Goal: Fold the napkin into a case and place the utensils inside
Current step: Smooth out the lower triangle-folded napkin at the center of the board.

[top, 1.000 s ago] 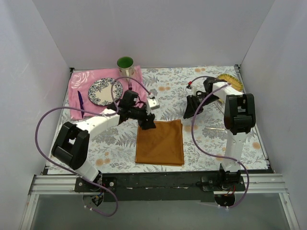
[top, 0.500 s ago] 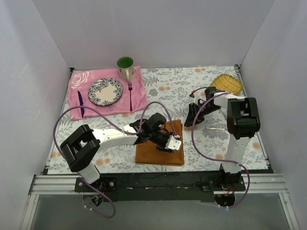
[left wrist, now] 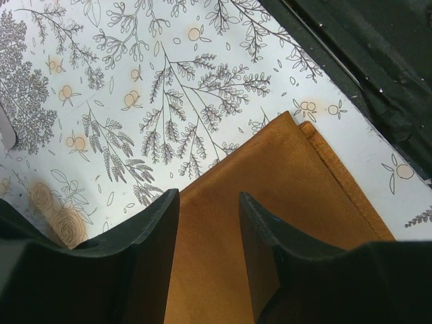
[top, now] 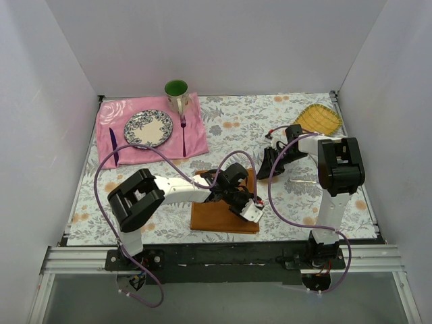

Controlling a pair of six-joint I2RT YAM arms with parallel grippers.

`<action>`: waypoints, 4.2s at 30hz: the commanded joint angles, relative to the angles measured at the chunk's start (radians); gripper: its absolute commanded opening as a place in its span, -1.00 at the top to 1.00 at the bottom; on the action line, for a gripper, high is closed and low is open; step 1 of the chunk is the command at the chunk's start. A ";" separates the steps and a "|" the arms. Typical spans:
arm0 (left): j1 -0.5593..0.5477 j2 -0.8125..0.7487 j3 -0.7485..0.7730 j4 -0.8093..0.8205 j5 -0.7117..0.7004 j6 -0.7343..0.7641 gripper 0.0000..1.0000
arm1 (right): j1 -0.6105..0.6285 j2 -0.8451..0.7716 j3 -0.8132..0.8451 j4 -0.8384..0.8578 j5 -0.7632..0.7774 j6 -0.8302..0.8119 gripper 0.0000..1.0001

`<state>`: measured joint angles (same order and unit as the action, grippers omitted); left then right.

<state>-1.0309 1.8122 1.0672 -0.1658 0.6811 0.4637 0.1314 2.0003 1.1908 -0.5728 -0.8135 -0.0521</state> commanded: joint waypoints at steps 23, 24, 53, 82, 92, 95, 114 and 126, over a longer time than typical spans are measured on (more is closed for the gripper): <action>-0.003 0.096 0.160 -0.234 0.063 0.247 0.19 | 0.040 0.028 0.038 0.028 0.096 0.037 0.79; -0.003 0.102 0.186 -0.263 0.063 0.254 0.21 | 0.043 0.028 0.041 0.027 0.106 0.037 0.81; -0.024 0.256 0.473 -0.626 0.021 0.401 1.00 | 0.070 0.060 0.061 0.017 0.218 0.044 0.92; 0.006 0.115 0.461 -0.595 0.097 0.141 0.27 | 0.070 0.005 0.249 -0.091 0.175 -0.020 0.53; 0.259 -0.178 0.277 -0.457 0.155 -0.342 -0.18 | 0.050 0.052 0.475 -0.269 0.165 -0.248 0.20; 0.435 -0.154 0.315 -0.457 0.156 -0.547 -0.15 | 0.057 0.093 0.521 -0.332 0.114 -0.313 0.13; 0.694 -0.301 -0.237 0.068 0.474 -1.568 -0.31 | 0.160 -0.251 0.129 -0.269 -0.281 -0.309 -0.21; 0.577 -0.202 -0.388 0.285 0.391 -1.751 -0.60 | 0.295 -0.146 -0.183 0.019 -0.319 -0.143 -0.50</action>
<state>-0.4797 1.5505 0.6991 0.0460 1.0801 -1.2301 0.4381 1.7916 0.9981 -0.6762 -1.1316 -0.2523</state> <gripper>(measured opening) 0.812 0.752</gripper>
